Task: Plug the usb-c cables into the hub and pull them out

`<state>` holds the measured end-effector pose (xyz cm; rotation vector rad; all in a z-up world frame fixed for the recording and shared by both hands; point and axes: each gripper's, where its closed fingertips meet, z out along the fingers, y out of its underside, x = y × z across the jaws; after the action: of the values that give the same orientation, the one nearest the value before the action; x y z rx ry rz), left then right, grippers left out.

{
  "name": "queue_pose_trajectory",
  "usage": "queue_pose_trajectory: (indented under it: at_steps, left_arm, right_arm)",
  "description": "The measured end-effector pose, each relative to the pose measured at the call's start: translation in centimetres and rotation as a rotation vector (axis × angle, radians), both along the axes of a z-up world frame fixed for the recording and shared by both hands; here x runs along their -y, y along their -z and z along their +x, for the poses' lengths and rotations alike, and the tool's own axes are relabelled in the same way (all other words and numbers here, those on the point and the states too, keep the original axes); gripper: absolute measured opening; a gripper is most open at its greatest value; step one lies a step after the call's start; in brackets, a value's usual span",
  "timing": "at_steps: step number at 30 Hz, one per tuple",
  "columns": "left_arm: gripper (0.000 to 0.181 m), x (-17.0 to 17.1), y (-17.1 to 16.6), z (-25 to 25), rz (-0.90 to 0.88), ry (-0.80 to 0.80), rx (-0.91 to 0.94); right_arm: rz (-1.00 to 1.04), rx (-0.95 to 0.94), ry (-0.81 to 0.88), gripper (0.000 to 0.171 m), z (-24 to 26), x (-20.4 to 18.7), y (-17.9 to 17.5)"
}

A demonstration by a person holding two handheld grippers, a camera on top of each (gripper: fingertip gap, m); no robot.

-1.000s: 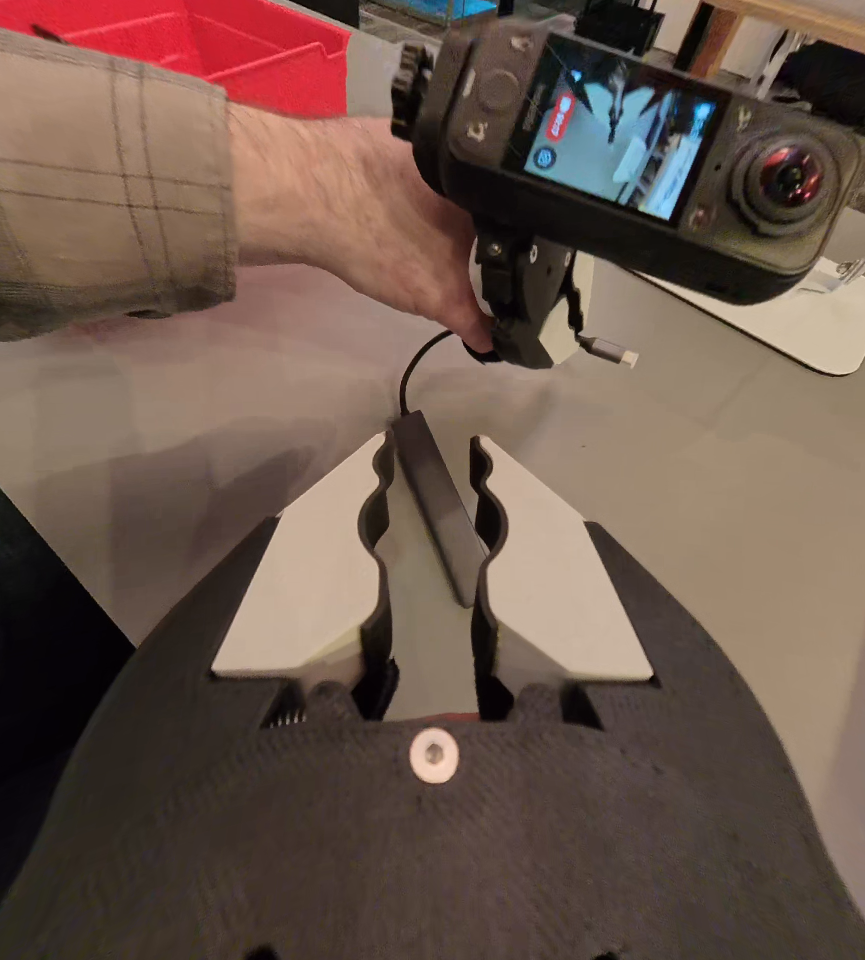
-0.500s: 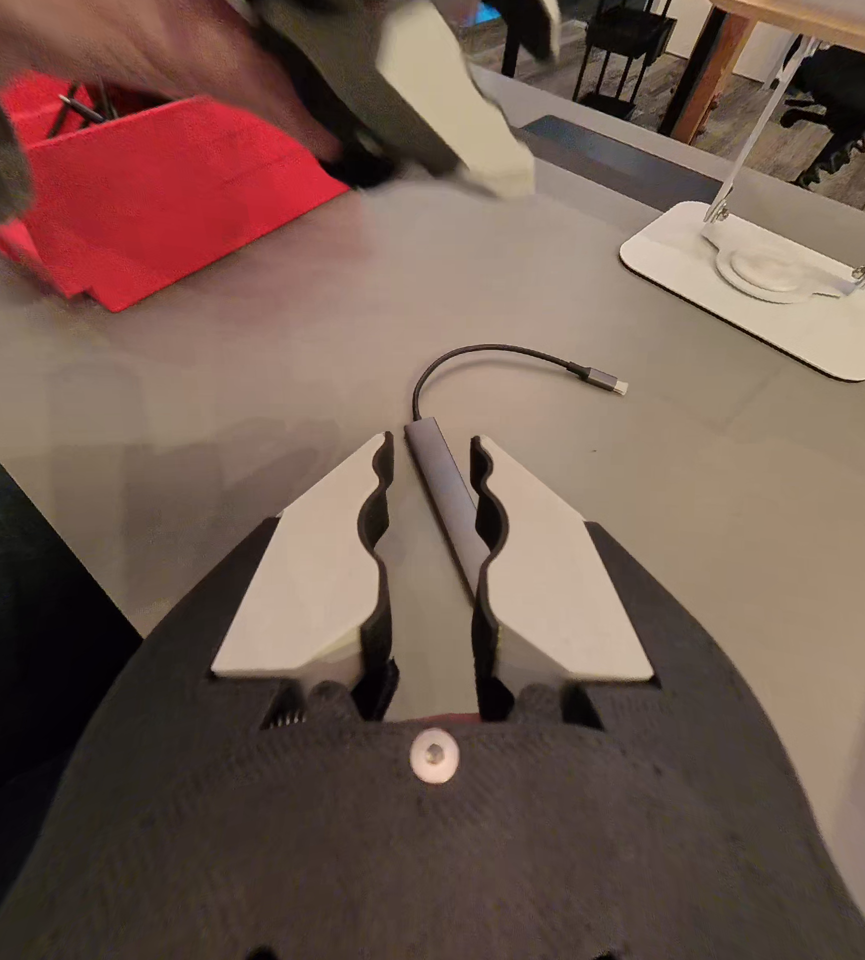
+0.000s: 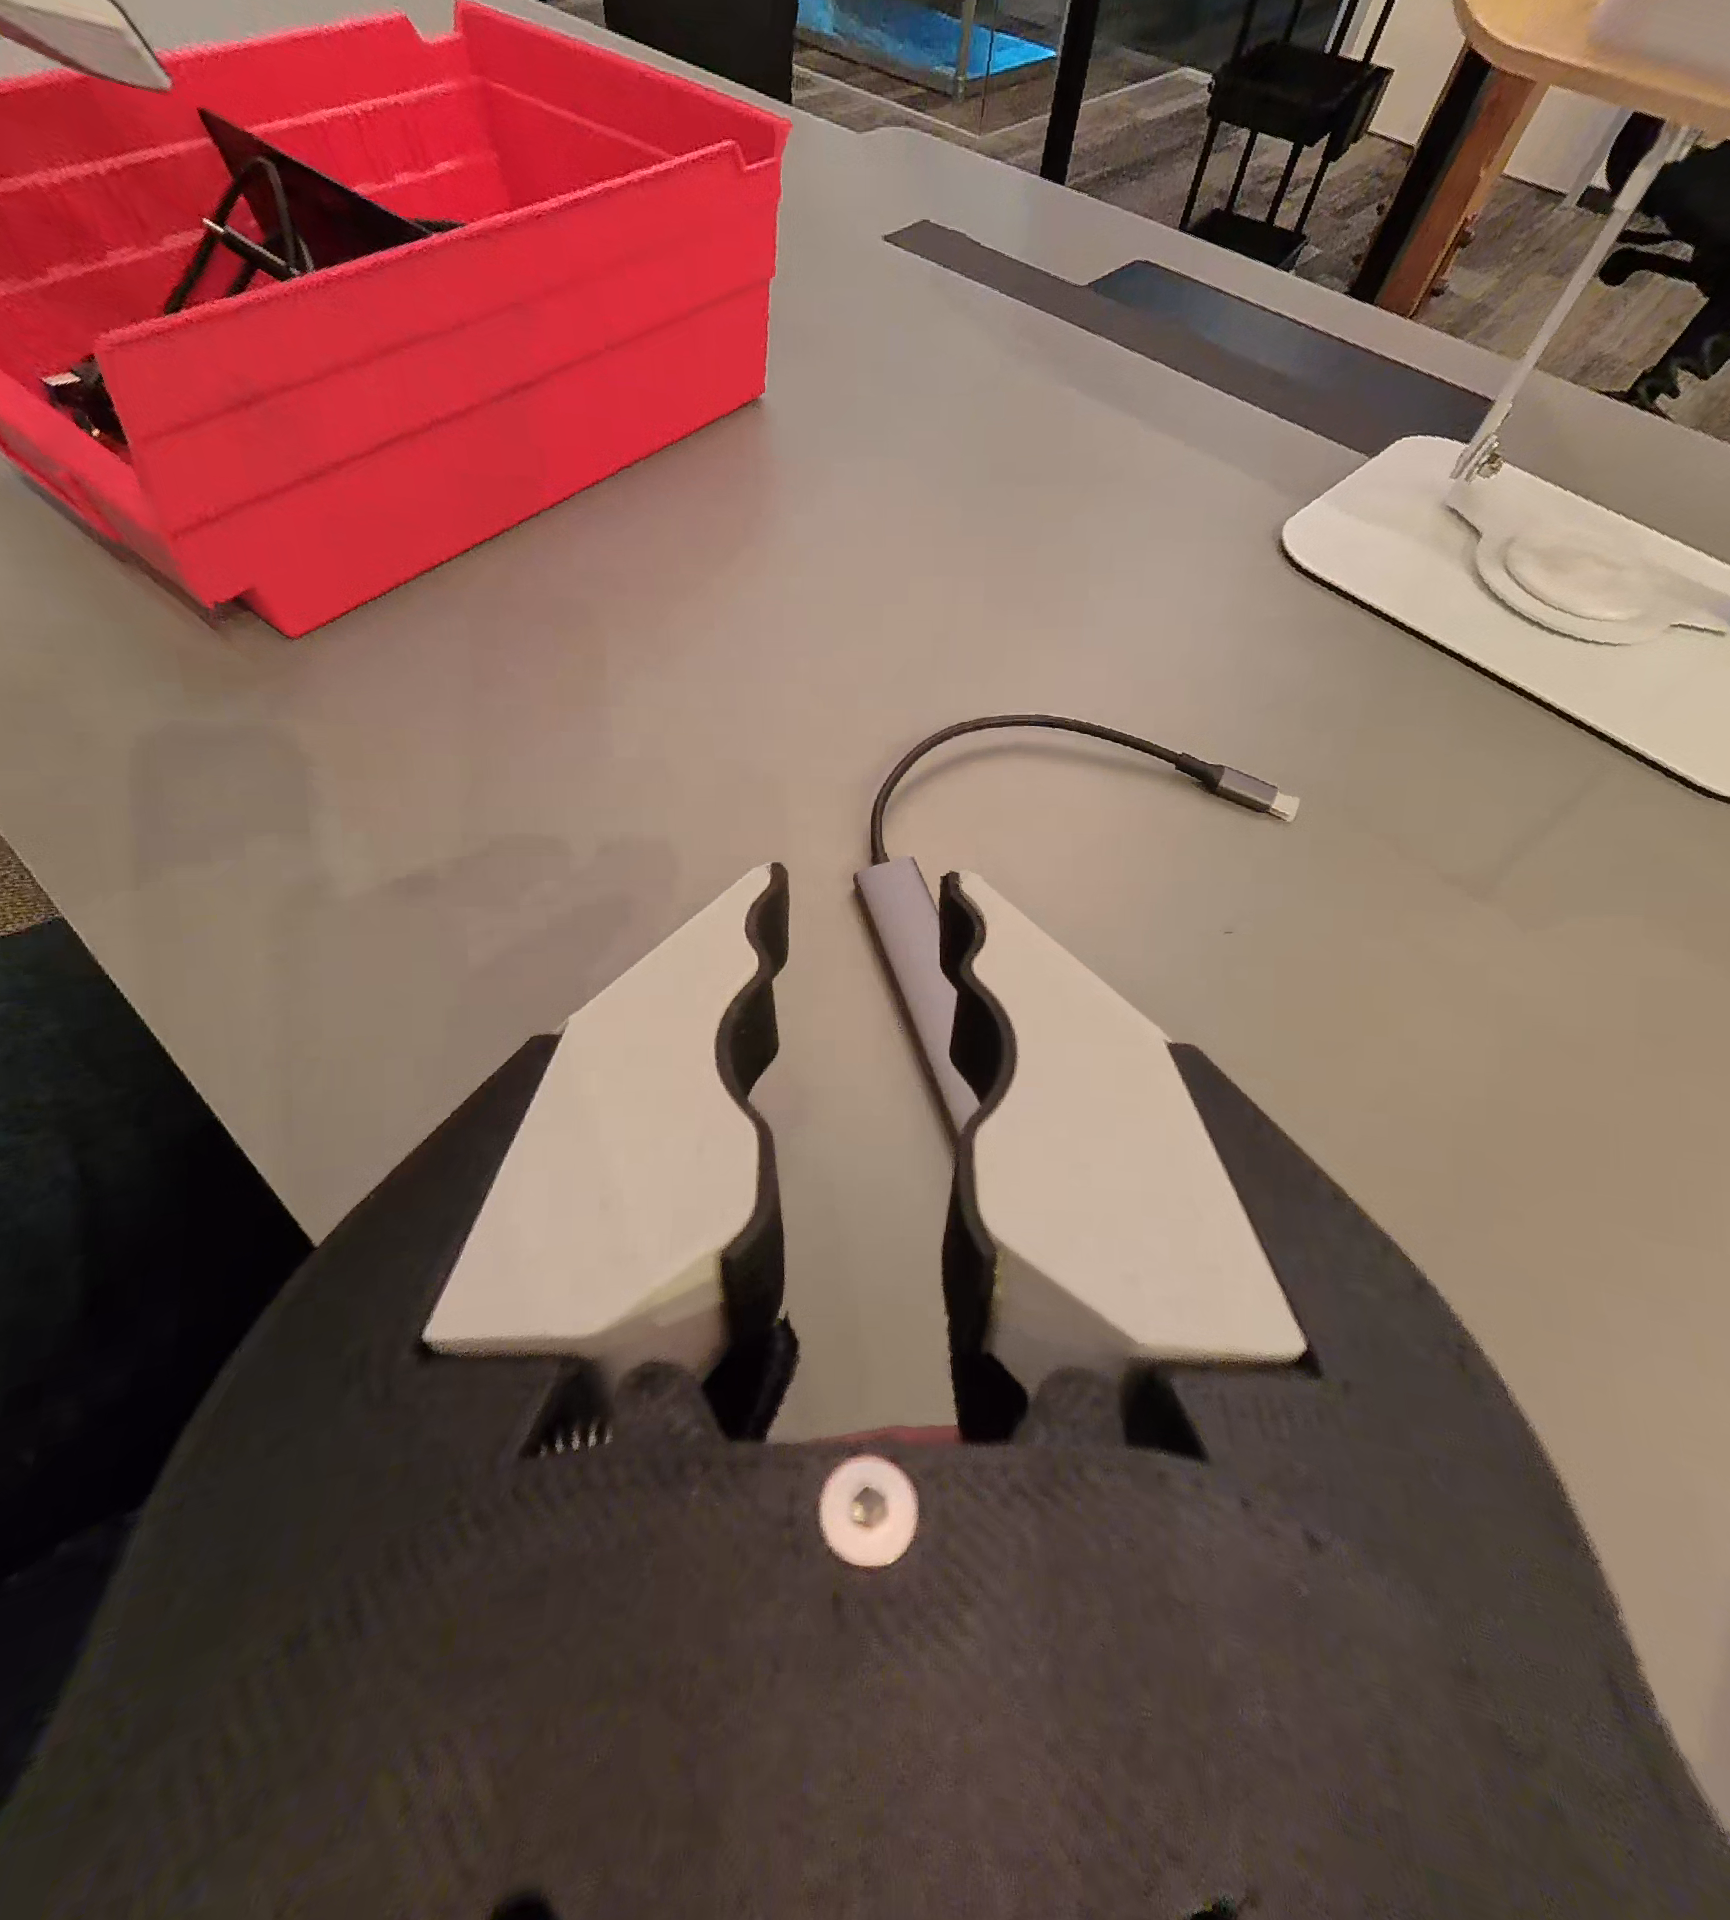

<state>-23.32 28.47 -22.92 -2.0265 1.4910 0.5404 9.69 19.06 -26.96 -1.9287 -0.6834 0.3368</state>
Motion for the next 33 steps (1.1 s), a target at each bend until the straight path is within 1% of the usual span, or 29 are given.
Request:
queue_pose_trajectory:
  at_steps: [5,8,12,16,18,21,23,25,29,33]
  left_arm:
    - [0.027,-1.2,1.4,-6.2,0.011,-0.117,-0.069]
    - [0.027,-1.4,2.2,-8.2,0.0,-0.159,-0.071]
    - [0.026,-1.6,4.3,-8.8,-0.029,-0.147,-0.109]
    - [0.024,-3.2,5.6,-8.8,0.024,-0.124,-0.172]
    - [0.022,-4.4,5.4,-8.7,0.091,-0.116,-0.18]
    - [0.019,-5.4,5.6,-8.6,0.141,-0.1,-0.201]
    - [0.015,-5.6,6.0,-8.6,0.161,-0.083,-0.23]
    - [0.015,-5.7,5.9,-8.7,0.194,-0.08,-0.236]
    - [0.015,-5.6,5.8,-8.7,0.245,-0.075,-0.22]
    - [0.012,-5.4,5.6,-8.7,0.291,-0.082,-0.162]
  right_arm:
    - [0.006,0.006,-0.003,0.027,0.0,0.1,-0.1]
    - [0.004,0.001,-0.001,0.027,0.1,0.1,-0.1]
    - [0.0,0.0,-0.009,0.027,-0.1,0.1,0.0]
    - [0.004,0.0,-0.008,0.027,-0.1,0.1,-0.1]
    - [0.006,-0.002,-0.004,0.027,0.0,0.1,-0.1]
    - [0.008,-0.001,-0.004,0.027,0.0,0.1,-0.2]
    - [0.008,-0.001,-0.005,0.027,0.0,0.1,-0.1]
    - [0.007,-0.001,-0.006,0.027,0.0,0.1,-0.1]
    - [0.007,-0.002,-0.006,0.027,0.0,0.1,-0.1]
    - [0.005,-0.001,-0.005,0.026,0.0,0.0,0.0]
